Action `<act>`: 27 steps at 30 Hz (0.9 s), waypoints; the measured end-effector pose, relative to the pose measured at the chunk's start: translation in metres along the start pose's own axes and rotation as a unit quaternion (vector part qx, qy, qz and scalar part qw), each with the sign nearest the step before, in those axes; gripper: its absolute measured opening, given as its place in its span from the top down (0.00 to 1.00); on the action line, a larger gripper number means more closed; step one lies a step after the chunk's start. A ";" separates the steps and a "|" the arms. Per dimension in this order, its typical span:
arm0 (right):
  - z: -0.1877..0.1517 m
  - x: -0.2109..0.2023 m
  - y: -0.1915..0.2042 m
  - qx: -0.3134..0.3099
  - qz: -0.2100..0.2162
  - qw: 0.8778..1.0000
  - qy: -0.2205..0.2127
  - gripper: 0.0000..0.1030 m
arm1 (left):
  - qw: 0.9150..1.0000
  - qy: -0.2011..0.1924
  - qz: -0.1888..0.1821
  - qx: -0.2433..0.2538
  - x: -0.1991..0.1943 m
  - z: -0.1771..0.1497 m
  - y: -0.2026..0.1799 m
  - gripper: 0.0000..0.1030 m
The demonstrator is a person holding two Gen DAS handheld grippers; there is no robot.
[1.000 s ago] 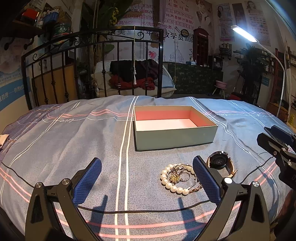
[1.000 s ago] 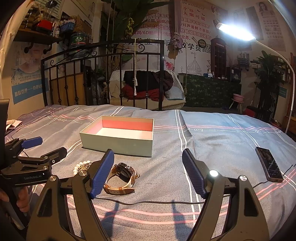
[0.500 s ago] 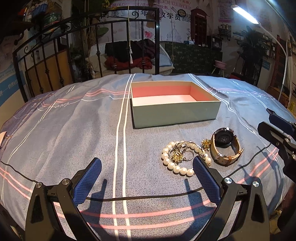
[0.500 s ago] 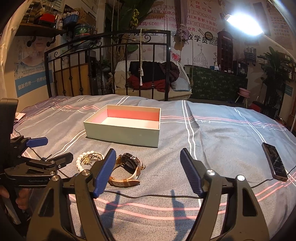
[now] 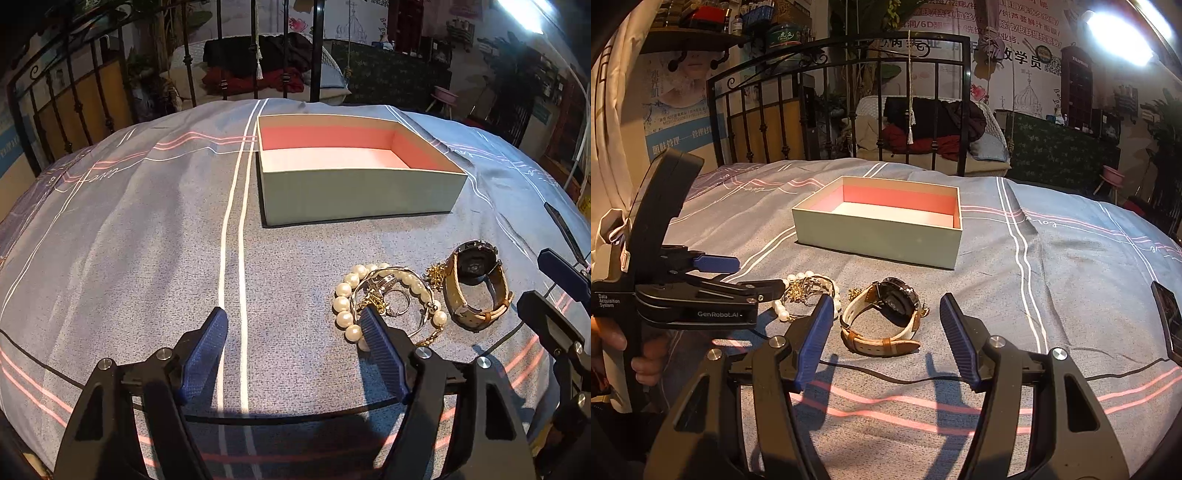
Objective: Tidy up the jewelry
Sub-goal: 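Grasp the pearl bracelet with the left tool while the right tool grasps the watch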
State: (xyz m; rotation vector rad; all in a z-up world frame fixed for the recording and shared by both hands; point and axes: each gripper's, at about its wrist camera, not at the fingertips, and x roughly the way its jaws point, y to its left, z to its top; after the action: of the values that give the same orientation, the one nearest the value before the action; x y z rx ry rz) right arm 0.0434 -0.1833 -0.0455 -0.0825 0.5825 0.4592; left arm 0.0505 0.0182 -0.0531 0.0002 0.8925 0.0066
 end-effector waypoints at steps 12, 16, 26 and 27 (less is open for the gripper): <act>0.001 0.027 0.016 -0.036 0.046 0.998 0.037 0.56 | 0.997 -0.015 -0.080 -0.012 -0.002 -0.001 0.008 0.91; -0.005 0.046 0.019 -0.046 0.048 0.994 0.083 0.69 | 0.994 -0.024 -0.101 -0.025 -0.007 0.003 0.011 0.91; -0.008 0.025 0.000 0.007 0.070 0.996 0.047 0.88 | 0.985 -0.047 -0.159 -0.044 -0.026 0.020 0.008 0.91; -0.007 0.022 0.000 0.010 0.074 0.996 0.039 0.89 | 0.985 -0.049 -0.161 -0.042 -0.028 0.022 0.006 0.91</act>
State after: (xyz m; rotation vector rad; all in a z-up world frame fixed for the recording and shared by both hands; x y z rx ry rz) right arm 0.0561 -0.1765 -0.0630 -0.0388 0.6724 0.5955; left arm 0.0502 0.0240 -0.0176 -0.2199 0.7850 -0.2557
